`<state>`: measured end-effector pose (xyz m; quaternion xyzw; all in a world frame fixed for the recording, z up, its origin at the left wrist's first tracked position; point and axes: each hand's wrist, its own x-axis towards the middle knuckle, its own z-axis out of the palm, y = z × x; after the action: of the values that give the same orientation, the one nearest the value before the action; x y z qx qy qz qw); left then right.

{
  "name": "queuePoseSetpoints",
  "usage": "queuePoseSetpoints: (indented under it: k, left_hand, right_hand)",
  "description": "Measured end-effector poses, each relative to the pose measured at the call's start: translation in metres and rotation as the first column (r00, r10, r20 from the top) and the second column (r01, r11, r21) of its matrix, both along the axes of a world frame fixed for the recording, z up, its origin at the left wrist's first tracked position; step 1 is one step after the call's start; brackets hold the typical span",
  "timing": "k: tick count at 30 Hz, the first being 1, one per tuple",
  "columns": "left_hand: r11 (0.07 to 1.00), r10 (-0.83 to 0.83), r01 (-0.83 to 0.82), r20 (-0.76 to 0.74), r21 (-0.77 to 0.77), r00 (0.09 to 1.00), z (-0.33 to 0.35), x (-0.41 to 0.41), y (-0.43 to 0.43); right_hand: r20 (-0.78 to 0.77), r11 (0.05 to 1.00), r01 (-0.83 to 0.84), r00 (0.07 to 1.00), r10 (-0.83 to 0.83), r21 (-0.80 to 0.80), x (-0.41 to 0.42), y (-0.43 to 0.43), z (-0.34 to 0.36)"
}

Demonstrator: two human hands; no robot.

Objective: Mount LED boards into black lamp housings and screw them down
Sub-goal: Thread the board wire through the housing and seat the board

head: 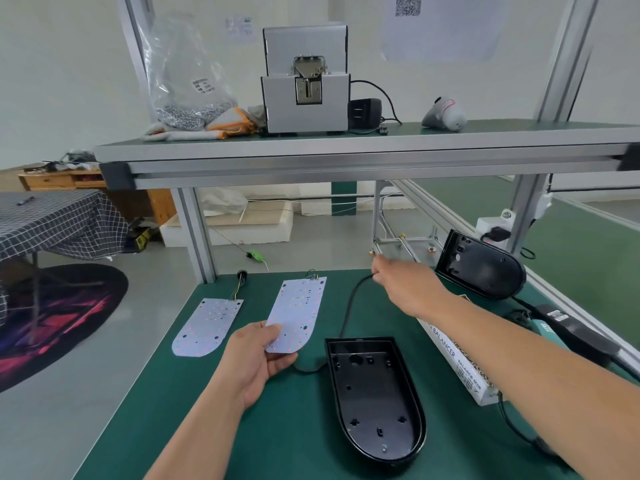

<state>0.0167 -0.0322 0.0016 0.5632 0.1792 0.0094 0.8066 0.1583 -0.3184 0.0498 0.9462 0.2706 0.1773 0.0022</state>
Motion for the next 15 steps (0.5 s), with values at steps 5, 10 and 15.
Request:
queuePoseSetpoints:
  k: [5,10,15]
  left_hand:
    - [0.999,-0.024,0.023,0.023,0.038,0.999,0.0,-0.001,-0.004]
    - [0.999,-0.051,0.052,0.058,-0.016,0.997,0.003,-0.005,-0.008]
    - [0.991,-0.081,0.089,0.084,-0.099,0.993,0.006,-0.007,-0.02]
  right_hand:
    - [-0.161,0.865,0.096,0.987,-0.018,0.492,-0.037,-0.006,0.027]
    - [-0.375,0.066,0.384,0.832,0.409,0.921,-0.079,-0.017,0.04]
    - [-0.284,-0.273,0.461,0.818,0.501,0.844,-0.113,-0.009,0.008]
